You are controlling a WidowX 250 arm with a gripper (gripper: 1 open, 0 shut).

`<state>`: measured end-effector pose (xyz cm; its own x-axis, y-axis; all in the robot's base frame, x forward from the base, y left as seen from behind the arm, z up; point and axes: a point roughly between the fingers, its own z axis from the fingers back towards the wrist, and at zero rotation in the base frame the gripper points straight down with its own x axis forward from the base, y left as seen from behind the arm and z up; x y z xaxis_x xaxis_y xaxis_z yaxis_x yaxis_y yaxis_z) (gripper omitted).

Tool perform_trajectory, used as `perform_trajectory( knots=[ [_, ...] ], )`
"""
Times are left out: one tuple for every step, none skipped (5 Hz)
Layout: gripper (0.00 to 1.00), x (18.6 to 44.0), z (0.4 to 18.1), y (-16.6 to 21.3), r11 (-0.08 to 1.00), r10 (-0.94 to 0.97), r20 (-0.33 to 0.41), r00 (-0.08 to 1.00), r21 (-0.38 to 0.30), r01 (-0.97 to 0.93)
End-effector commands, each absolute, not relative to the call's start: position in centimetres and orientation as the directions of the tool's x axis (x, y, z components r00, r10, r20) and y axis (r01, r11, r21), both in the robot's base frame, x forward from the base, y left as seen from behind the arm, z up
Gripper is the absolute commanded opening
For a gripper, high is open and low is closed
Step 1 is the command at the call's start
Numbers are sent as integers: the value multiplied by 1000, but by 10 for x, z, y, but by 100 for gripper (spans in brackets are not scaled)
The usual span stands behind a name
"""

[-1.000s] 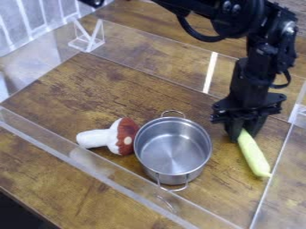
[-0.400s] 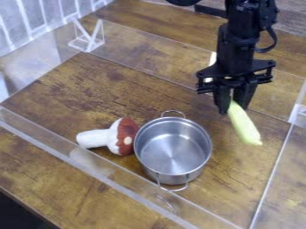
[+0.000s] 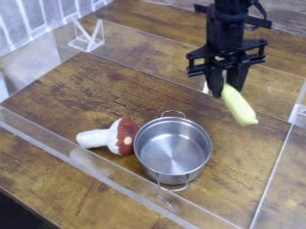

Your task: Move the green spoon to the left

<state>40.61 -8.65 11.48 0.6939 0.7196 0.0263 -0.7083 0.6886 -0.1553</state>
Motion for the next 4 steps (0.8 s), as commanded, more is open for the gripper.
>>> perform_trajectory(
  knots=[
    [0, 414, 182, -69, 641, 758, 101, 644, -293, -709],
    [0, 406, 189, -49, 558, 824, 99, 558, -310, -769],
    [0, 387, 170, -31, 453, 890, 108, 443, -321, -832],
    [0, 372, 172, -12, 301, 954, 104, 283, -342, -890]
  ],
)
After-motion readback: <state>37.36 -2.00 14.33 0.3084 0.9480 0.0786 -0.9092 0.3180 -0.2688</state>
